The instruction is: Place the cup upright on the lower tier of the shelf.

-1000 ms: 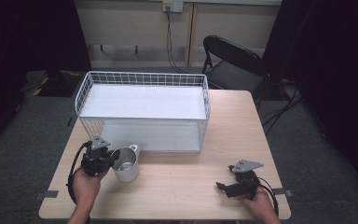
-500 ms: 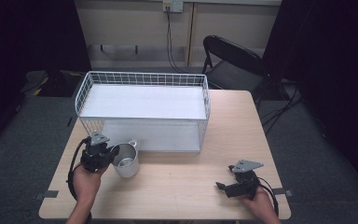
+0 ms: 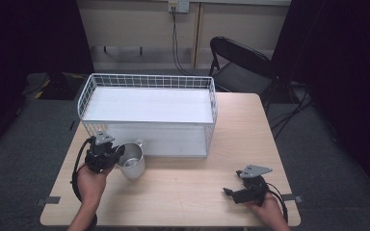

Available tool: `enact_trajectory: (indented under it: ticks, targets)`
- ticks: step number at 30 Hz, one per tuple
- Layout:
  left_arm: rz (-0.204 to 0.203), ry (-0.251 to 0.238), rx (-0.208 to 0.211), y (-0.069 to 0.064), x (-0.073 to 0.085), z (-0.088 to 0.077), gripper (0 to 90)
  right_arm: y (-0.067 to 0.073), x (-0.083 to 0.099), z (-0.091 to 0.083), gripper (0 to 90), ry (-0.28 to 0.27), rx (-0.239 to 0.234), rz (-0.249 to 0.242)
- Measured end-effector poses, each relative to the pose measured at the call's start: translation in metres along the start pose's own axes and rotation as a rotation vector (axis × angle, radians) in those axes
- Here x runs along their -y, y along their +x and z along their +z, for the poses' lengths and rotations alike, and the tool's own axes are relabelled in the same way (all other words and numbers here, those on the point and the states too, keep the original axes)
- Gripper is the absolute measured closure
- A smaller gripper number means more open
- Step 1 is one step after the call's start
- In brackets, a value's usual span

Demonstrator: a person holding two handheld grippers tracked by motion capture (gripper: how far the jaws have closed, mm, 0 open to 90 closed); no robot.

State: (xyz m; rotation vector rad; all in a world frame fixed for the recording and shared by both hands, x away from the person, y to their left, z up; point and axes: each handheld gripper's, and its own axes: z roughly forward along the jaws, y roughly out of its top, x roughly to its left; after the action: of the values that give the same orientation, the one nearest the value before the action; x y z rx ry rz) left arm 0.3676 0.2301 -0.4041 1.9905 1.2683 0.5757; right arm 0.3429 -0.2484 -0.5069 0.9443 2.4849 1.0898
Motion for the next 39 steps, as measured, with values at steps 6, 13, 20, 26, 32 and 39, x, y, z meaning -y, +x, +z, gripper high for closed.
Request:
enact_trajectory:
  ticks: [6,13,20,26,32,39]
  targets:
    - [-0.009,-0.009,-0.012,0.001,-0.004,0.001,82.4,0.0,0.0,0.0,12.2,0.001,0.0,-0.001]
    - [-0.023,-0.022,-0.02,0.003,-0.01,0.001,82.4,0.0,0.0,0.0,12.1,0.001,0.0,-0.001]
    - [-0.035,-0.029,-0.02,0.004,-0.014,0.004,82.4,0.0,0.0,0.0,12.1,0.0,0.0,0.0]
    - [-0.041,-0.035,-0.028,0.003,-0.015,0.01,82.4,0.0,0.0,0.0,12.1,0.001,0.0,-0.001]
    - [-0.022,-0.037,-0.045,0.0,-0.018,0.016,82.4,0.0,0.0,0.0,12.1,0.001,0.0,-0.001]
    - [-0.022,-0.038,-0.045,-0.002,-0.02,0.02,82.4,0.0,0.0,0.0,12.1,0.0,0.0,0.0]
